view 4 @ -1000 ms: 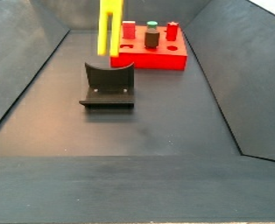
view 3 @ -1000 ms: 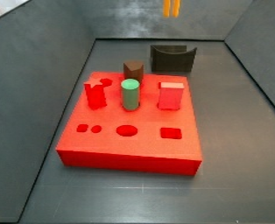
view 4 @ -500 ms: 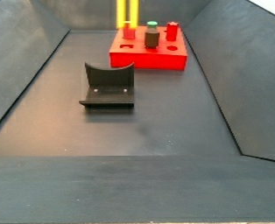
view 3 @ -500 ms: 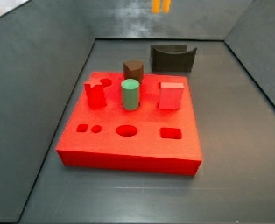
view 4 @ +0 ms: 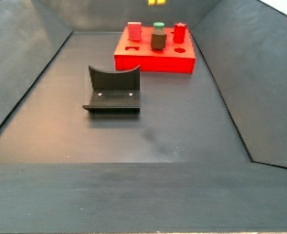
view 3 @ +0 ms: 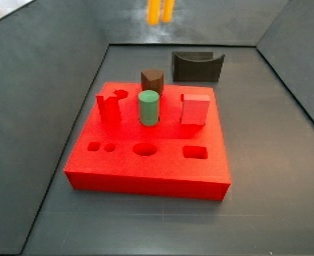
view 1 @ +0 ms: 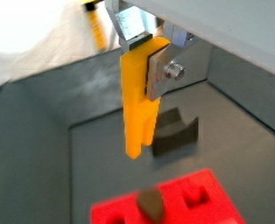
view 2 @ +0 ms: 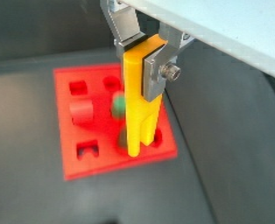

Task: Pick up the square-circle object. Move up. Rotate the square-circle object. Place the square-circle object on the fixture. Regrasp the square-circle object. Move to above the board. Insert the square-circle object.
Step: Move to above the board.

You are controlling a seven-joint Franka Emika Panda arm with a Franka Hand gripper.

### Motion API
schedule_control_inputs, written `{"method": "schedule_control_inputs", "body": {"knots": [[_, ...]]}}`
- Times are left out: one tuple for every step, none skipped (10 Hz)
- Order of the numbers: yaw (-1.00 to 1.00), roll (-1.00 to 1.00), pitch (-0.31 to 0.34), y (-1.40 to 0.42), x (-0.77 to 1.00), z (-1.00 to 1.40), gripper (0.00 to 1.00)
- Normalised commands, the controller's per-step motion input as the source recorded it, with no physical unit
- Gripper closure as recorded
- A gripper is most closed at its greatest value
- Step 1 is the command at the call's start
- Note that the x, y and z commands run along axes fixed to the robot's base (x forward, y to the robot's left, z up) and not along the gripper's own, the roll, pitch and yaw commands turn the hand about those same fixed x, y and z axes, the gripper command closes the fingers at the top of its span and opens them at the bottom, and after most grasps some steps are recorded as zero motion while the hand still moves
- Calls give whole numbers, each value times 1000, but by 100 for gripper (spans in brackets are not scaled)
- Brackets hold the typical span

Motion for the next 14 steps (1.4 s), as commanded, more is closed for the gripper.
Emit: {"method": "schedule_control_inputs", "body": {"knots": [[1000,-245,-40,-787,-247,267,100],[1000,-238,-52,-500,-149,172,100],[1000,-227,-70,-237,-64,99,100],[1000,-216,-84,-120,-35,71,100],[1000,-205,-104,-54,-23,43,100],[1000,-200,-119,-23,-22,25,100],[1000,-192,-144,-8,-27,11,100],[1000,-184,-167,3,-33,2,100],[1000,-176,-193,8,-46,1,100],[1000,-170,-222,15,-56,3,100],[1000,-156,-267,18,-58,-9,100],[1000,-146,-303,15,-57,-2,100],[764,-103,-263,15,-55,-3,100],[435,-54,-184,11,-44,-5,100]]}}
